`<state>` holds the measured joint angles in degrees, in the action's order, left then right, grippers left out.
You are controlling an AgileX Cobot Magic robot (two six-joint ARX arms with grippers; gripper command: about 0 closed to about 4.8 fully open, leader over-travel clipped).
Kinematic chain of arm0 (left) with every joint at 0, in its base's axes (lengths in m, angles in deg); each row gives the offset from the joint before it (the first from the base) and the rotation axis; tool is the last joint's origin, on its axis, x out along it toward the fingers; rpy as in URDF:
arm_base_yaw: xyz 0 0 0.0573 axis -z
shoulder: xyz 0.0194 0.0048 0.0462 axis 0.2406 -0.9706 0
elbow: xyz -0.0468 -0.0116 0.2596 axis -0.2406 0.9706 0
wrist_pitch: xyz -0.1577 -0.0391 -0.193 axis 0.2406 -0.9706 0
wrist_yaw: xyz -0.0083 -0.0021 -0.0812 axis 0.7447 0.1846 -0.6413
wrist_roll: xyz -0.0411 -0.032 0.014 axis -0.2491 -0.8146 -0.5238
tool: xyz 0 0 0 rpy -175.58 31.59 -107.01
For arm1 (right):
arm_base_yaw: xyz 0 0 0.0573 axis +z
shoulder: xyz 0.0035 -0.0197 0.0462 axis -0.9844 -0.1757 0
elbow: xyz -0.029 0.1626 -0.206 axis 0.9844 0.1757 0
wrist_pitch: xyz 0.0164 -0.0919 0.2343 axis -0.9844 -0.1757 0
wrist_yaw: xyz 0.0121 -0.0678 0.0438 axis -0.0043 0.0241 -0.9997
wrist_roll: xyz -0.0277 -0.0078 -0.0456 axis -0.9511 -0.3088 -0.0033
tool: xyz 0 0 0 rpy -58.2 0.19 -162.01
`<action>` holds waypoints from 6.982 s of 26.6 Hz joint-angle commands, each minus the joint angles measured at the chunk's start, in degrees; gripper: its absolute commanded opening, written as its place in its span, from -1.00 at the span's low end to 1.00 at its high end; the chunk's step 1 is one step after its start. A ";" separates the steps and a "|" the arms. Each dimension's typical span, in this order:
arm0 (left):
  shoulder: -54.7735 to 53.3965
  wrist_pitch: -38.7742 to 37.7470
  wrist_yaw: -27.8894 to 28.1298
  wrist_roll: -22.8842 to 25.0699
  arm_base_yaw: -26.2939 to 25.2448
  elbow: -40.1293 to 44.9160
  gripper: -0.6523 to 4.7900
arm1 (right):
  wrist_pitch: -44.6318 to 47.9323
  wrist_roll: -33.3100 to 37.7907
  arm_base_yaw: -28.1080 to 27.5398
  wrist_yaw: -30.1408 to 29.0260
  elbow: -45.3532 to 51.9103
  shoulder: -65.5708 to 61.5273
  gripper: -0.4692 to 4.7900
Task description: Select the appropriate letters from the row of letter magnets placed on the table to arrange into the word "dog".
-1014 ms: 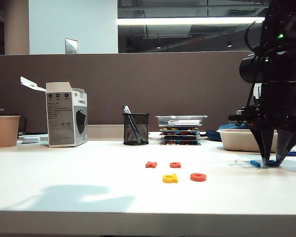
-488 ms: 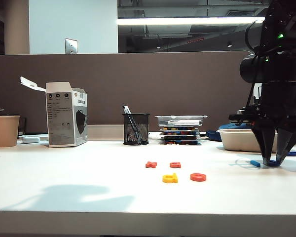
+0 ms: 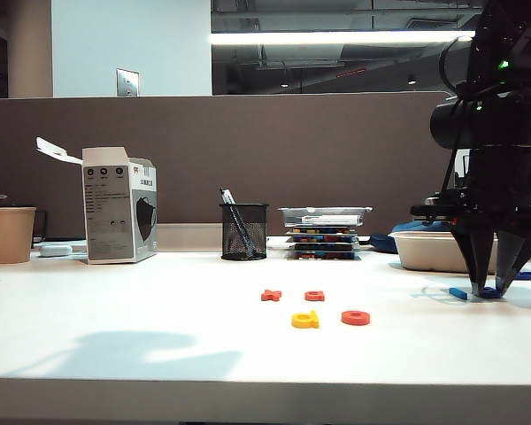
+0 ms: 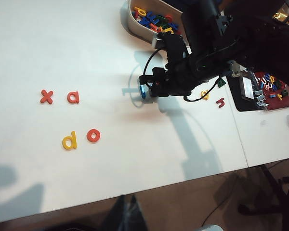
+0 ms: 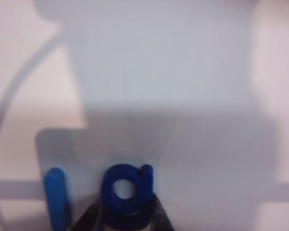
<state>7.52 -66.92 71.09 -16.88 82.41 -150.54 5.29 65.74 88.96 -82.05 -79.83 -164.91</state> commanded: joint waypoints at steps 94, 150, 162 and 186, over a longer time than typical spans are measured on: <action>0.15 0.33 0.28 0.09 -0.02 -0.13 -0.78 | -2.97 16.57 17.51 -10.16 10.10 9.46 -0.05; 18.56 0.17 -2.56 49.40 -49.57 -0.02 -0.78 | 8.11 -2.95 2.14 6.27 29.00 76.19 -0.85; 50.53 -4.94 -4.50 49.64 -54.62 22.51 -0.78 | 12.81 -0.15 1.68 4.90 45.79 98.29 -0.85; 71.80 45.88 -22.08 55.12 -54.29 72.06 -0.78 | 48.96 -9.68 1.92 1.46 75.08 105.33 -0.85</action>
<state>79.32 -24.30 49.91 38.33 28.23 -79.66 51.85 57.04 90.82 -80.74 -5.43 -59.47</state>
